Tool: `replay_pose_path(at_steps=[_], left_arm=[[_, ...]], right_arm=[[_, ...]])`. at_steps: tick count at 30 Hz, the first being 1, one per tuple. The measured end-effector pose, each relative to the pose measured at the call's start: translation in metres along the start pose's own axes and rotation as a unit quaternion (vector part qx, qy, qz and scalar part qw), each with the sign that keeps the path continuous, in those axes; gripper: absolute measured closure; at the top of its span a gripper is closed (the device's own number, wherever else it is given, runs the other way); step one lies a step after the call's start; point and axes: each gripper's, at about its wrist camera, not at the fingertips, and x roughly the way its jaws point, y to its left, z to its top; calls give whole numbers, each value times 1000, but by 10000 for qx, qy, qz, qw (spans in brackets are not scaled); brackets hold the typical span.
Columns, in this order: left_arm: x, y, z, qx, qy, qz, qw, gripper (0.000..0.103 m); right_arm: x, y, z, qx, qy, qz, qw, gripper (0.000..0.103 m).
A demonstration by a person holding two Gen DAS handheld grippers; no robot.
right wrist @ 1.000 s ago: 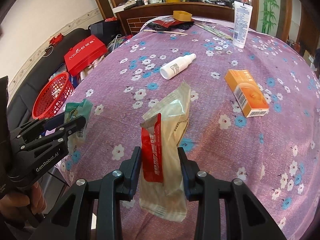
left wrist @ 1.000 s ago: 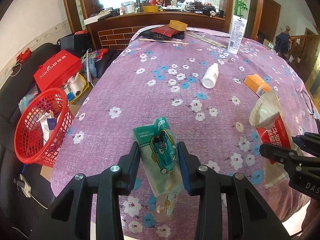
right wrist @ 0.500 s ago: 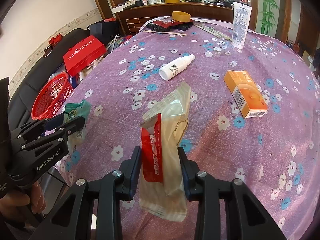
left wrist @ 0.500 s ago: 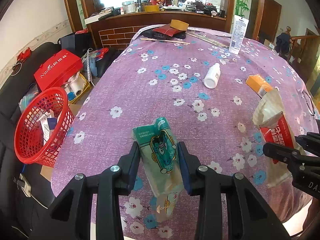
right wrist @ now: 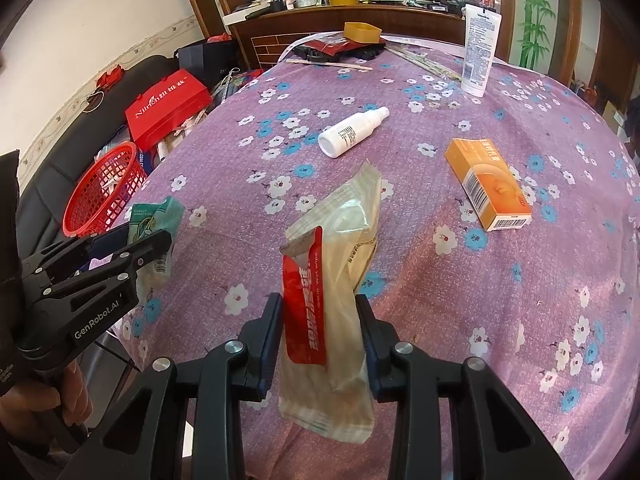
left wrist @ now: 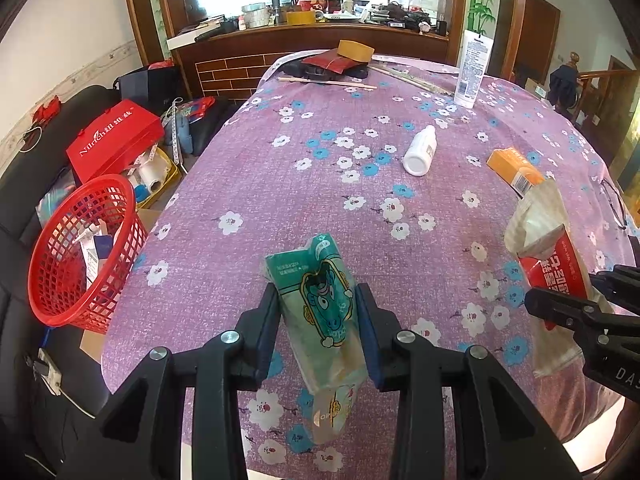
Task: Collect trash
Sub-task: 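Hold both items and turn toward the red wastebasket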
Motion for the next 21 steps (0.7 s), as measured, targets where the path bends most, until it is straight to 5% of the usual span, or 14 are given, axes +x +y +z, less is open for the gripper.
replay_pose_path(at_steps=[21], left_arm=[[-4,19,-6,-161,-7,-26,9999,67]], right_arm=[[3,18,1,-95,78,5,9999,65]])
